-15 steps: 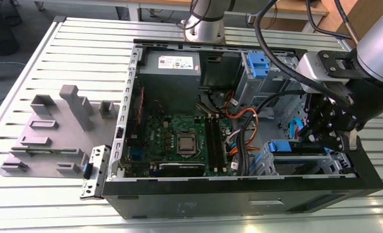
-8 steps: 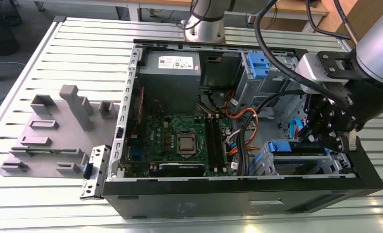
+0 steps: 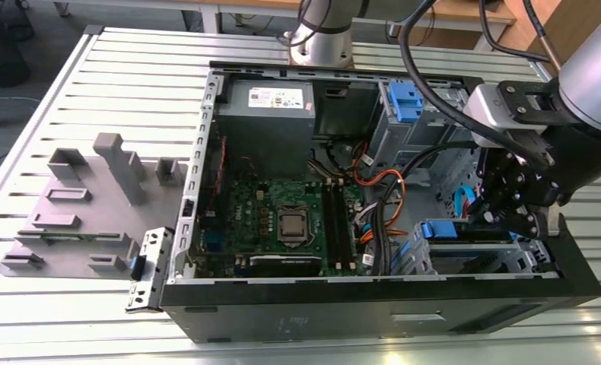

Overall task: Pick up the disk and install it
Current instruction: 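Insert the first disk wire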

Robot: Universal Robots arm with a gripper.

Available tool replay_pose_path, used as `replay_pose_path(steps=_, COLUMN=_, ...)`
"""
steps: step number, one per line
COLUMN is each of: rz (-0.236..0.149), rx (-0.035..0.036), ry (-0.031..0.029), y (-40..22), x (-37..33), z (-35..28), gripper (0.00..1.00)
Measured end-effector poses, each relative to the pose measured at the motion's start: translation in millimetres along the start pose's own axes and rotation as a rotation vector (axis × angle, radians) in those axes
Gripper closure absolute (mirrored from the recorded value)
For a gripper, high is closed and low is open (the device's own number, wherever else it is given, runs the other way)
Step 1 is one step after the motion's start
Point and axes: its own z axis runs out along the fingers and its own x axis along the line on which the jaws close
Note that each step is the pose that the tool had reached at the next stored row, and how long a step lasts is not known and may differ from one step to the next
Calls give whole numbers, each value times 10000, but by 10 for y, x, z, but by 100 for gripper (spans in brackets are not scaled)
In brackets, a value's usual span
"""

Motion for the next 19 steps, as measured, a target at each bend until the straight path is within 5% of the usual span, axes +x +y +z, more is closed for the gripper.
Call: replay_pose_path(steps=19, rz=0, rx=0, ry=3, y=0, x=23, z=40, gripper=84)
